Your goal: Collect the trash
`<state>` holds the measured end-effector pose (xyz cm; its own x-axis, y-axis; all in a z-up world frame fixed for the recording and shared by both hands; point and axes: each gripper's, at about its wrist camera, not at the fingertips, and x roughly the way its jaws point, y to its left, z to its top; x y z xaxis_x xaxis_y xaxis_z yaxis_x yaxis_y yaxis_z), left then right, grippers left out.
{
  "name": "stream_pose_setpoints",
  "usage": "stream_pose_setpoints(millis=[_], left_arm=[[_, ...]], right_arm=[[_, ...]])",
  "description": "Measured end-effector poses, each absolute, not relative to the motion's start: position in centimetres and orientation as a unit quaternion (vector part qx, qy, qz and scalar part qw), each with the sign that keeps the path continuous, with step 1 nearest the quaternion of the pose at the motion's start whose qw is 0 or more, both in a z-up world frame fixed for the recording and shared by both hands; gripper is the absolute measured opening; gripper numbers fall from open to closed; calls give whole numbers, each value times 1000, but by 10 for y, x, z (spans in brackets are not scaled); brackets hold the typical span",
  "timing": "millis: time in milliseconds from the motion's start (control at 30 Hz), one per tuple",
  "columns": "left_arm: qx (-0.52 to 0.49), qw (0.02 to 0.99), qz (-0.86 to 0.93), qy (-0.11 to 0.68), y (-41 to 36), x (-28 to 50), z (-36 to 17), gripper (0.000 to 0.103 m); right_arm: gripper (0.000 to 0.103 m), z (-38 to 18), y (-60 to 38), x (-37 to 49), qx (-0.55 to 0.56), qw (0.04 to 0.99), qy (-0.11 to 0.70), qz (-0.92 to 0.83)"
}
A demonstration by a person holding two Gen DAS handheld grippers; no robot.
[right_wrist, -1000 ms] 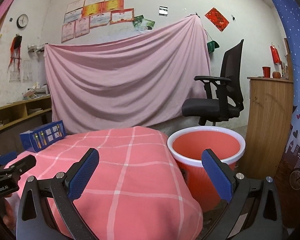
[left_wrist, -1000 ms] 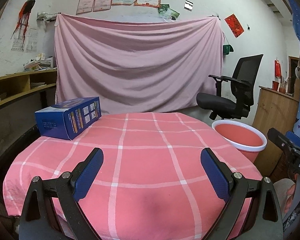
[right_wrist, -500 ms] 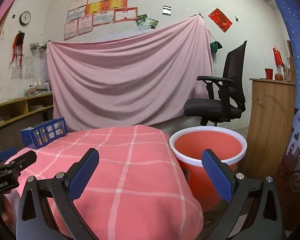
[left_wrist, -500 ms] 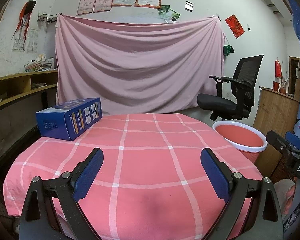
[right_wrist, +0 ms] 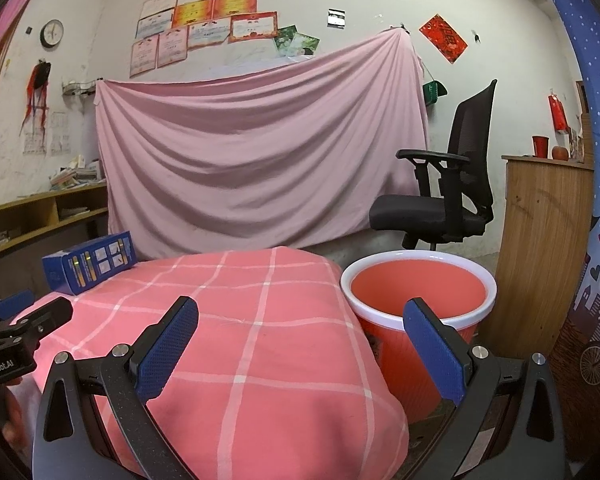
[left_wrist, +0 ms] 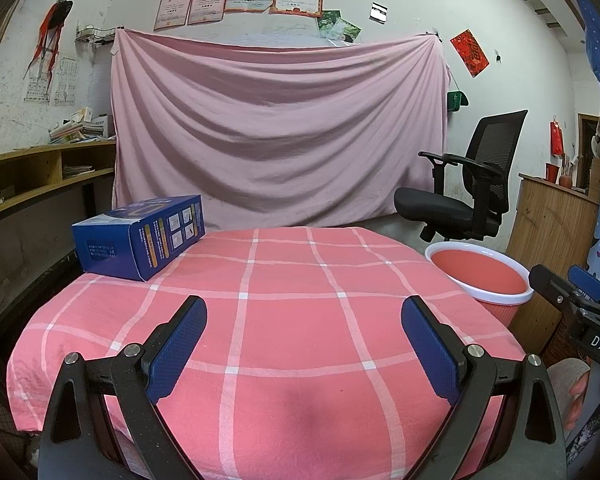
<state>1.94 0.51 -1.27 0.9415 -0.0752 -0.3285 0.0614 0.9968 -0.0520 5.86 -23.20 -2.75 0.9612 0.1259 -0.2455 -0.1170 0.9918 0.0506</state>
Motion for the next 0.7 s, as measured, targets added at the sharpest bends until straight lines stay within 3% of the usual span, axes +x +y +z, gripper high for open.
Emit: stream_pose_setpoints(millis=[700], left_arm=[[-20, 985, -34, 167, 5, 20, -13, 95]], right_arm=[[103, -28, -229, 58, 18, 990, 126, 61]])
